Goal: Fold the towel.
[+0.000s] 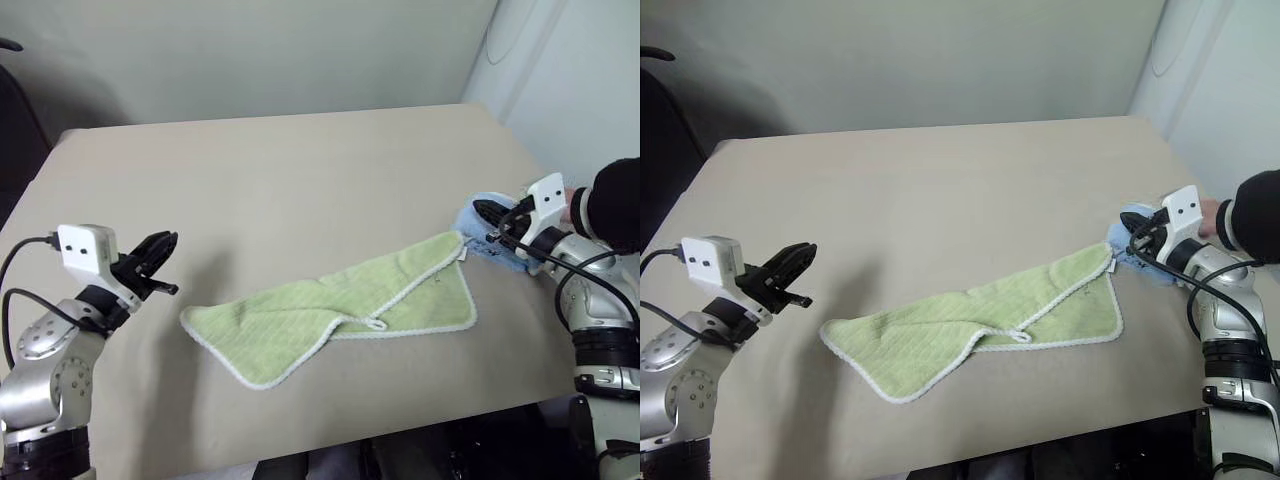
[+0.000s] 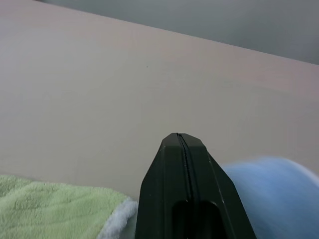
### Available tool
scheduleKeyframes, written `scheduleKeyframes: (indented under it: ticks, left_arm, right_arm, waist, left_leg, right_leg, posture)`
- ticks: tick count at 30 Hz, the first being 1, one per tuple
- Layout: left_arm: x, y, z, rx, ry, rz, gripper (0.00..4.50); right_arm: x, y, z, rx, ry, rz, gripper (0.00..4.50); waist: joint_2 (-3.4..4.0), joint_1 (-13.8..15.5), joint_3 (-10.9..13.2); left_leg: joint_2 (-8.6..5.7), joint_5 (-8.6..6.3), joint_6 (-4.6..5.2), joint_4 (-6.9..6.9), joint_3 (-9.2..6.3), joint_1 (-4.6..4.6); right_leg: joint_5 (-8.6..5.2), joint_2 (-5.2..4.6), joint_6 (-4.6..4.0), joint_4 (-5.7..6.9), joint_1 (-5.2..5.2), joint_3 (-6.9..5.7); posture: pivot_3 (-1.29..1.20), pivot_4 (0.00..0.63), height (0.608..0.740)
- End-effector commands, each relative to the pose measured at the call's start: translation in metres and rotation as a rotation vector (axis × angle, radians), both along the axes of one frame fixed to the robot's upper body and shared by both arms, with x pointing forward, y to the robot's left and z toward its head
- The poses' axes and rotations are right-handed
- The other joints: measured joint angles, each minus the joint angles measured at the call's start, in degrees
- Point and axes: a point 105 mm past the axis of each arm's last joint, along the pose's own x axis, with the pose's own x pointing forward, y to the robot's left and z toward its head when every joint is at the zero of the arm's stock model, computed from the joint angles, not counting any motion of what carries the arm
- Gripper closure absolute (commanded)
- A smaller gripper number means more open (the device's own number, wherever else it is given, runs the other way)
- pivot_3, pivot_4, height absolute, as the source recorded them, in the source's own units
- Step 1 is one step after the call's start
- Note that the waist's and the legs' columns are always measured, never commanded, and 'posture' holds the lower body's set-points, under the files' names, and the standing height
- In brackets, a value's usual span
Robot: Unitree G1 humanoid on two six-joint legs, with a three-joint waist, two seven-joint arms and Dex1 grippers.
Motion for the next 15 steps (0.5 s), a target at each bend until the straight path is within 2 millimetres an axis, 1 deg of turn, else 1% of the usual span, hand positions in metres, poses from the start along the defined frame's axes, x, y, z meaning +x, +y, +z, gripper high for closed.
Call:
scheduleKeyframes:
  ticks: [1,4,10,15]
  left_arm:
    - [0.001,0.003,0.016,0.028,-0.044,-0.004,3.88]
    - [0.003,0.001,0.016,0.032,-0.046,-0.006,3.88]
    - [0.004,-0.007,0.02,0.037,-0.059,-0.035,3.88]
    - [0.003,-0.013,0.014,0.051,-0.038,-0.063,3.88]
  right_arm:
    - [-0.002,0.0,0.024,0.021,-0.097,-0.004,4.5]
    - [-0.001,-0.001,0.023,0.027,-0.103,-0.014,4.5]
    - [0.0,0.0,0.023,0.035,-0.111,-0.018,4.5]
    - [0.001,0.002,0.024,0.029,-0.106,-0.001,4.5]
  waist:
    - [0.0,0.0,0.0]
    - [0.0,0.0,0.0]
    - [0.0,0.0,0.0]
    - [0.0,0.0,0.0]
  left_leg:
    - [0.0,0.0,0.0,0.0,0.0,0.0]
    - [0.0,0.0,0.0,0.0,0.0,0.0]
    - [0.0,0.0,0.0,0.0,-0.01,0.0]
    - [0.0,0.0,0.0,0.0,-0.01,0.0]
  right_leg:
    - [0.0,0.0,0.0,0.0,0.0,0.0]
    - [0.0,0.0,0.0,0.0,0.01,0.0]
    - [0.0,0.0,0.0,0.0,0.01,0.0]
    - [0.0,0.0,0.0,0.0,0.0,0.0]
  posture:
    - [0.0,0.15,0.74]
    - [0.0,0.15,0.74]
    - [0.0,0.15,0.74]
    - [0.0,0.15,0.74]
